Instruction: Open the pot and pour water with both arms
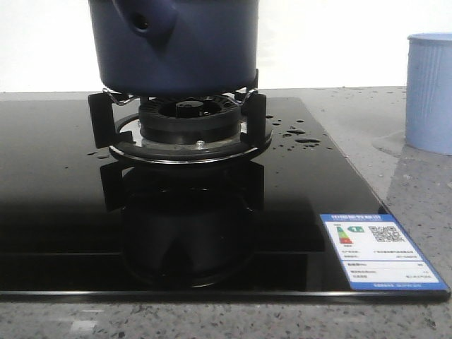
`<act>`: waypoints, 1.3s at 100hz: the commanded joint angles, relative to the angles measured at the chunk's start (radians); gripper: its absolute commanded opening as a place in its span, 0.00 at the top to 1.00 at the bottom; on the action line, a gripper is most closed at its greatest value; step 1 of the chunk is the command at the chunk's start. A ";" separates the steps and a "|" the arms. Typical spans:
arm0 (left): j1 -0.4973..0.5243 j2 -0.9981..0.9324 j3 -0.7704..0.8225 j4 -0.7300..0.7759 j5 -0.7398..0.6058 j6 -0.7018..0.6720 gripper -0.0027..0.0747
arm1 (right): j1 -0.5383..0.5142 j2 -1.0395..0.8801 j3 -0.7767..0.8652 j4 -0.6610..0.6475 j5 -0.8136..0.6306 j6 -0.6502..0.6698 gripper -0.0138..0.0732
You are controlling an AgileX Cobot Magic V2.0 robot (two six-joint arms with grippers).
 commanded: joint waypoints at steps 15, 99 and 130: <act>0.001 -0.025 0.032 -0.461 -0.330 -0.010 0.99 | -0.008 -0.019 0.026 0.288 -0.352 -0.009 0.93; -0.217 0.473 -0.470 -0.593 0.385 0.361 0.99 | -0.008 0.383 -0.480 0.650 0.745 -0.024 0.93; -0.355 0.735 -0.637 -1.203 0.669 1.079 0.99 | -0.008 0.459 -0.597 1.100 0.842 -0.634 0.93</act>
